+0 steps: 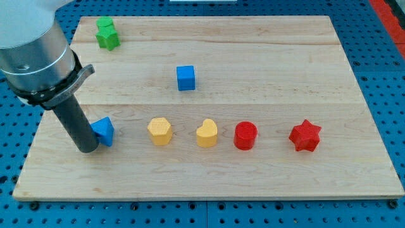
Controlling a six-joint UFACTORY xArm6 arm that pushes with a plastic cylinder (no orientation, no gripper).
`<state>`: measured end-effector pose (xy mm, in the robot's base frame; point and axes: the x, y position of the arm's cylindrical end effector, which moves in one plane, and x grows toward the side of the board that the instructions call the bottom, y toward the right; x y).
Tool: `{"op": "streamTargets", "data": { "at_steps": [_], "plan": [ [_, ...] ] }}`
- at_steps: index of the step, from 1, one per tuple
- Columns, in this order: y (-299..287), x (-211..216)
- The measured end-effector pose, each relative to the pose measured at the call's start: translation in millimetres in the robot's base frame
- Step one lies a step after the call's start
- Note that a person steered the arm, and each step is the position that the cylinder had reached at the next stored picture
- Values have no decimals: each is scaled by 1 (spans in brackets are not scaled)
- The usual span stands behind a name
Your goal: Place the blue cube at the left side of the triangle
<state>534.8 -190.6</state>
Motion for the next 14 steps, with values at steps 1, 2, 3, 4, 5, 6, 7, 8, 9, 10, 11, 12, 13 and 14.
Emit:
{"op": "streamTargets", "data": {
  "at_steps": [1,2,3,4,5,6,7,8,9,10,11,12,13,14],
  "plan": [
    [-21,9],
    [-53,-35],
    [21,-99],
    [112,-86],
    [216,-110],
    [223,-134],
    [137,-159],
    [74,-162],
    [35,-172],
    [9,-161],
    [-49,-138],
    [-85,-119],
    [-89,-134],
    [-84,-95]
  ]
}}
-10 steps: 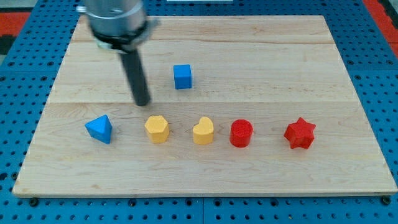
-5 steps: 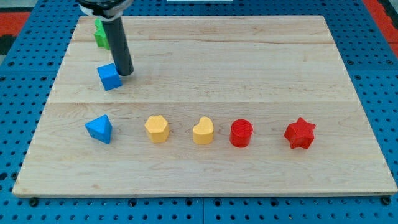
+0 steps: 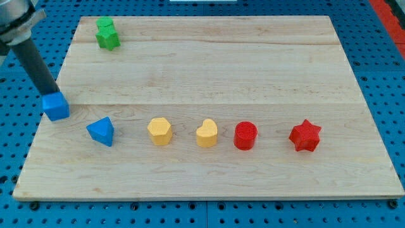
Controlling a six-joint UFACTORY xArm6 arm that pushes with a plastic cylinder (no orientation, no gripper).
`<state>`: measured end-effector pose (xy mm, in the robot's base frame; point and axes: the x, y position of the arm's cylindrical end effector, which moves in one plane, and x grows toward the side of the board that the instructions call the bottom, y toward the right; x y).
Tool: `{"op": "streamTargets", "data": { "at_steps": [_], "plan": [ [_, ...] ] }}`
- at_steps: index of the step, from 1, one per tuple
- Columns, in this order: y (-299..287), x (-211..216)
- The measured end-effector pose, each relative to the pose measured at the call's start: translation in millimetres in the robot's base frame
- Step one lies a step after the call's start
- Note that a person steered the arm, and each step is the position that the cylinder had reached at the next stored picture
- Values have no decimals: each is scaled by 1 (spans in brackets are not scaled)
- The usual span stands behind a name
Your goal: Place the blue cube at the left side of the triangle
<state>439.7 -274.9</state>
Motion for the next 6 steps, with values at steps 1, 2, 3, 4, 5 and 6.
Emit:
{"op": "streamTargets", "data": {
  "at_steps": [1,2,3,4,5,6],
  "plan": [
    [-5,39],
    [8,15],
    [11,16],
    [-4,29],
    [7,29],
    [15,29]
  ]
}}
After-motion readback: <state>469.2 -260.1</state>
